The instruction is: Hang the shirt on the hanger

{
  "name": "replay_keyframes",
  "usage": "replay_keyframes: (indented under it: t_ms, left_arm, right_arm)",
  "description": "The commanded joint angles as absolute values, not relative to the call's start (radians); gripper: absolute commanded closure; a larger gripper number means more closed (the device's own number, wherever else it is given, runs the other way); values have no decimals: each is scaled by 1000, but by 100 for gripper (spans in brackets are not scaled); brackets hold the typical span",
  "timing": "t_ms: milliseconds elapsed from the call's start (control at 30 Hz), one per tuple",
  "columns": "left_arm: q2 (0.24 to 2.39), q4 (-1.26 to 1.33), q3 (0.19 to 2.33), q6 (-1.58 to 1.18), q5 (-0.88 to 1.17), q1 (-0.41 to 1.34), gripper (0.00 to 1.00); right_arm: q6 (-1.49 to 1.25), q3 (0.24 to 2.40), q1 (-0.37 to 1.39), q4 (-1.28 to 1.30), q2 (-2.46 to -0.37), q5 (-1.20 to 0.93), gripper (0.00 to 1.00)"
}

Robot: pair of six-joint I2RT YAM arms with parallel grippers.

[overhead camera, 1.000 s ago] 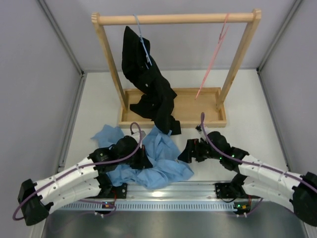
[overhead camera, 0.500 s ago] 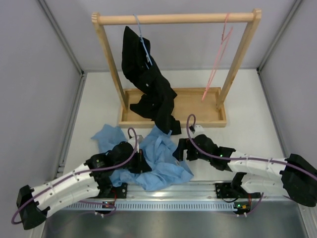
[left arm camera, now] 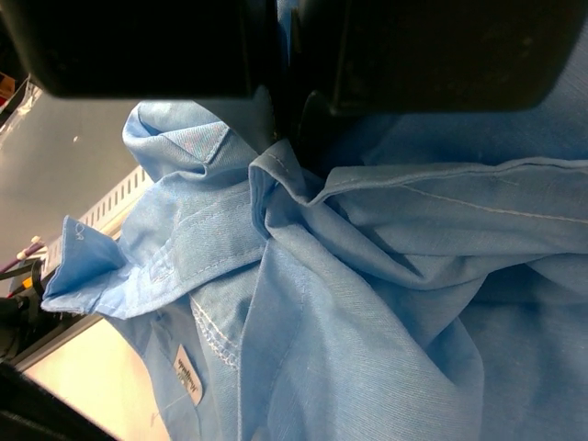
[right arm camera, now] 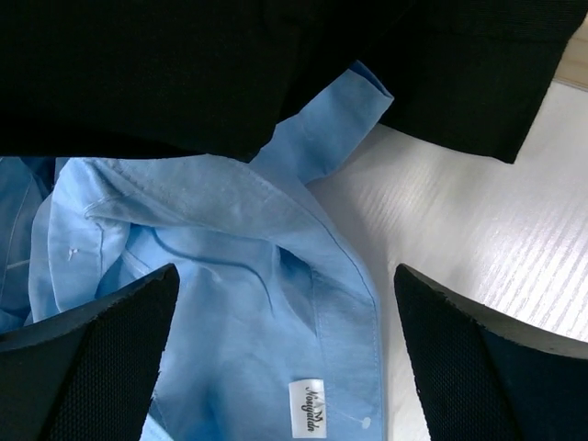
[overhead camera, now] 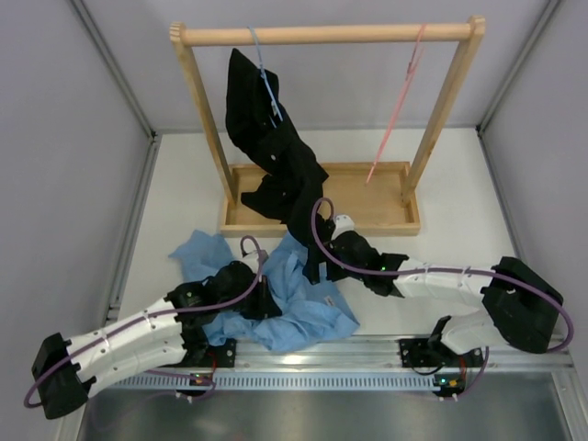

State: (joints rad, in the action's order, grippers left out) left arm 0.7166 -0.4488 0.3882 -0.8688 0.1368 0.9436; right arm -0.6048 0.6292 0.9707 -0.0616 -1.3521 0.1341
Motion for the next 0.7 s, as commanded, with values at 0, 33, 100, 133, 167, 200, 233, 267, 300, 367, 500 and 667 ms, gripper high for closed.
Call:
replay_keyframes:
  t_ms: [0,33,100,133,167,200,233,267,300,367,500,667]
  left_arm:
    - [684,-416,393,-882,78,948,100]
    - [677,-417,393,-885,71,948,100]
    - [649,-417,390,-906,51,948,100]
    - [637,-419,387,-916,25,948,100]
    - [606,-419,380,-928,11,948,100]
    - [591,-417,371,-949,-4,948,100]
    - [580,-419,367,-959,-40,948,100]
    - [559,-417,364,-965,-47,948,100]
    - [549,-417,362,-977,-55,948,100]
    - [532,-423,359,-982,-69,948,100]
    - [537,-466,373,-999,-98,948,100]
    - [545,-500,377,-1008,-123,948,100]
  right_arm:
    - [-575,684,957,-120,-1362,100,3]
    - [-577,687,951,-120,-1373,37,3]
    - [-584,692,919,-141,-1396,-42,4]
    - [-595,692,913,-152,-1417,-81,4]
    - [-600,692,910,-162,-1423,-86,5]
    - [-616,689,910,-182,-1428,-87,7]
    - [-624,689,910,-190,-1440,-97,7]
    - [-633,693,910,-196,-1451,-101,8]
    - [-647,698,910,-201,-1462,-104,10]
    - [-661,713,913,-206,-1496,-115,12]
    - [-704,744,920,-210,-1543,-86,21]
    - [-715,756,937,-248,-1597,-57,53]
